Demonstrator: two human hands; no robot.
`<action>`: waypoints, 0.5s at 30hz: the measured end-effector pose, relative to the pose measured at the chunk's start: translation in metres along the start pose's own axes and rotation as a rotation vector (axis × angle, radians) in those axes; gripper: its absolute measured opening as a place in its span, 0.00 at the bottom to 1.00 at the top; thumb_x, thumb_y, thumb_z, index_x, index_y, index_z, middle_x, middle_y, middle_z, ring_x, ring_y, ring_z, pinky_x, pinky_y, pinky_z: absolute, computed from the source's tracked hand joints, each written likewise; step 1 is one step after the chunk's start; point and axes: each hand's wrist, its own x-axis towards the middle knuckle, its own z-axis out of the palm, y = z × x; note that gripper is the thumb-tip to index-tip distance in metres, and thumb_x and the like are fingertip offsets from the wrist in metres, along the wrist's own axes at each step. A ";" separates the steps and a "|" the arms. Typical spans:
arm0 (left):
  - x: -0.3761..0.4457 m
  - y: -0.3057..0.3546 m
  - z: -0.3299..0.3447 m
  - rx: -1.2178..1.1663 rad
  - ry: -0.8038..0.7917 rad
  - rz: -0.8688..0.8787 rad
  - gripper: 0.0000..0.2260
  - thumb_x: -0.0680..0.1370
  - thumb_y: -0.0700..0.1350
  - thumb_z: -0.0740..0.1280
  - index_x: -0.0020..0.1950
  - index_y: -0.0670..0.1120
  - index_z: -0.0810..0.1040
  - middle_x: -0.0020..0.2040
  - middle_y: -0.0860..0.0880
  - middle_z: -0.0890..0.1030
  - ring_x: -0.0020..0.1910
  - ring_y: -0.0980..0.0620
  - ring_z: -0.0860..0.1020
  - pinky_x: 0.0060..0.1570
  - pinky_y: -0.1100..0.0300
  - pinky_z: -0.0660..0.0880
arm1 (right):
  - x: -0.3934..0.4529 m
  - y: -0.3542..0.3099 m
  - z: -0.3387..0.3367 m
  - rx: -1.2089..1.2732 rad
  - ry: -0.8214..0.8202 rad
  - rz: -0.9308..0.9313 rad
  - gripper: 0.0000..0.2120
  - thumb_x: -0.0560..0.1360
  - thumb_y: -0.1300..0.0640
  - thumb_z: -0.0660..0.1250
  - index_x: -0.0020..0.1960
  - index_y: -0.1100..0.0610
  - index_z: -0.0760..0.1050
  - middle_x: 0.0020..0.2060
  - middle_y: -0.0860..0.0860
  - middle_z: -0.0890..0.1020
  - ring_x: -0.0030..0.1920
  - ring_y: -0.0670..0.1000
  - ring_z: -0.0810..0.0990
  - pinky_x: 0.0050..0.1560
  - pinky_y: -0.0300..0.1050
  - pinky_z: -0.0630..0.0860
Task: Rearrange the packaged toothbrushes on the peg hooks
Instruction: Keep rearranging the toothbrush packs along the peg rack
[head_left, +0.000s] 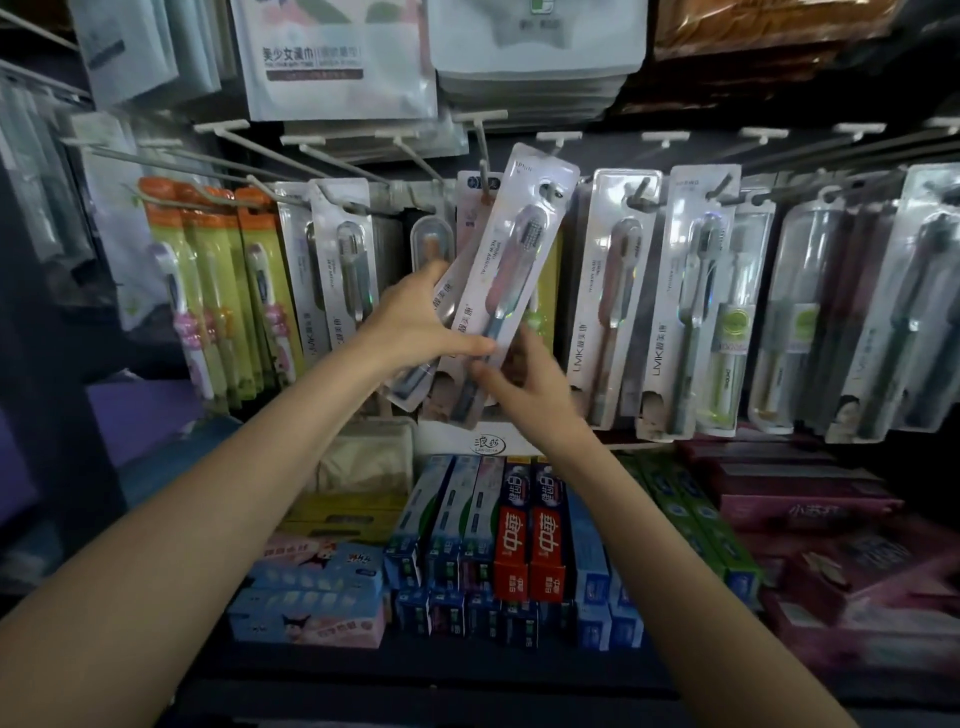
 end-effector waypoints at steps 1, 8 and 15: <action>0.002 -0.001 -0.002 0.010 -0.009 0.004 0.40 0.59 0.53 0.79 0.66 0.47 0.68 0.61 0.49 0.76 0.59 0.50 0.74 0.59 0.50 0.71 | -0.003 0.001 -0.004 -0.051 0.096 -0.032 0.19 0.76 0.57 0.65 0.65 0.59 0.67 0.54 0.52 0.76 0.52 0.46 0.76 0.53 0.37 0.75; 0.004 0.000 -0.008 0.059 -0.028 0.026 0.42 0.61 0.51 0.79 0.71 0.48 0.64 0.65 0.49 0.73 0.63 0.49 0.72 0.63 0.52 0.69 | 0.010 0.012 -0.005 -0.580 0.386 -0.165 0.25 0.76 0.65 0.62 0.70 0.64 0.58 0.62 0.61 0.67 0.62 0.58 0.69 0.59 0.46 0.68; 0.005 0.000 -0.011 0.054 -0.039 0.035 0.40 0.63 0.49 0.78 0.70 0.47 0.64 0.67 0.49 0.72 0.64 0.50 0.70 0.64 0.54 0.67 | 0.012 0.010 -0.008 -0.523 0.342 -0.070 0.32 0.75 0.71 0.58 0.74 0.59 0.50 0.66 0.60 0.67 0.58 0.59 0.72 0.51 0.45 0.70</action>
